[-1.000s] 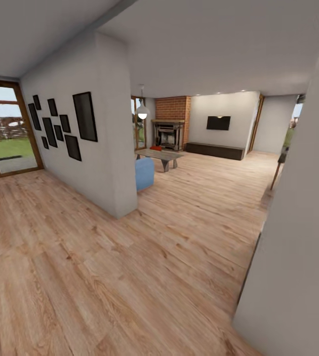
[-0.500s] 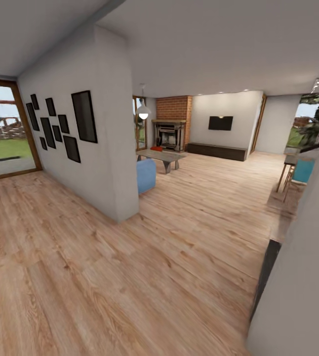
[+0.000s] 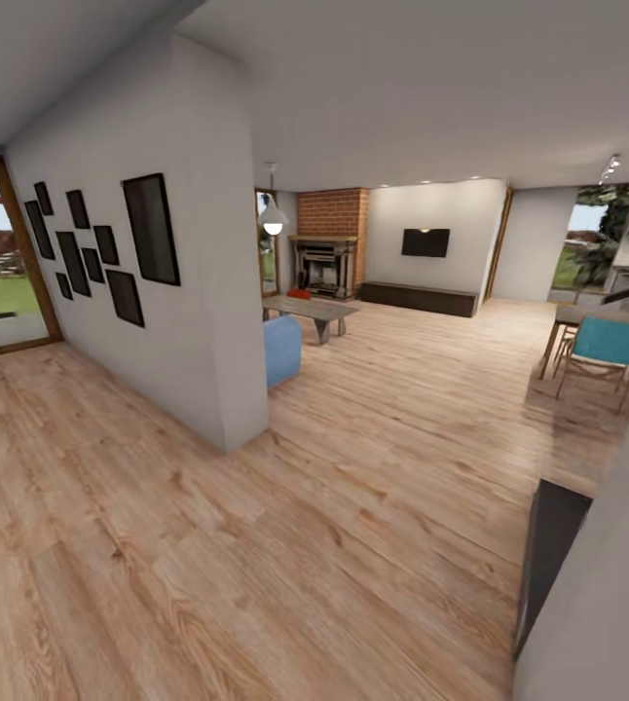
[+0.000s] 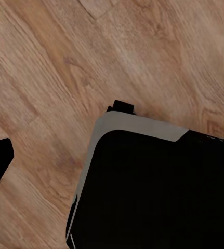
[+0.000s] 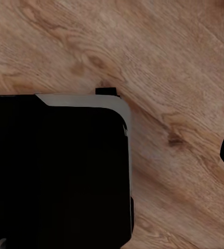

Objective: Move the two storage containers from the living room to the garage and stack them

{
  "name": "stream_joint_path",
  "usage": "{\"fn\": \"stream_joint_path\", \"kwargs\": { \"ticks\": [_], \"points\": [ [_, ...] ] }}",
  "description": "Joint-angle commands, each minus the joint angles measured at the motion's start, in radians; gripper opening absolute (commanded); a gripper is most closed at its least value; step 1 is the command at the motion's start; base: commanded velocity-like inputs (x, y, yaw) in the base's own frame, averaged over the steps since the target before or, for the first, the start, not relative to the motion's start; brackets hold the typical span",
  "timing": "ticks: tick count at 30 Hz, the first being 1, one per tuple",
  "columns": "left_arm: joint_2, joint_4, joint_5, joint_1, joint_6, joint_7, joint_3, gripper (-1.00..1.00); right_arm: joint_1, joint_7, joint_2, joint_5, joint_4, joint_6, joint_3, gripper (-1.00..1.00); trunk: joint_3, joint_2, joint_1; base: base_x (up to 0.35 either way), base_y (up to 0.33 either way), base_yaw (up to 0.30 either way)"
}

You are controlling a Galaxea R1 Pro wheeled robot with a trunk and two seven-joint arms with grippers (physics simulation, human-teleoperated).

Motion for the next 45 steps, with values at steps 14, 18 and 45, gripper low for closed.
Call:
{"fn": "stream_joint_path", "kwargs": {
  "ticks": [14, 18, 45],
  "points": [
    [0.000, 0.000, 0.002, -0.001, -0.002, 0.001, 0.003, 1.00, -0.002, -0.001, 0.002, -0.009, 0.003, -0.006, 0.009, 1.00, -0.001, -0.001, 0.001, 0.307, 0.207, -0.281],
    [0.000, 0.000, 0.002, -0.001, 0.005, 0.000, 0.003, 1.00, -0.002, -0.001, 0.002, -0.009, 0.003, -0.006, 0.009, 1.00, -0.001, -0.001, 0.001, 0.311, 0.156, -0.287],
    [0.000, 0.000, 0.002, -0.001, 0.014, -0.001, 0.003, 1.00, -0.002, -0.001, 0.000, -0.009, 0.003, -0.006, 0.009, 1.00, -0.001, -0.001, 0.001, 0.322, 0.087, -0.213]
  ]
}}
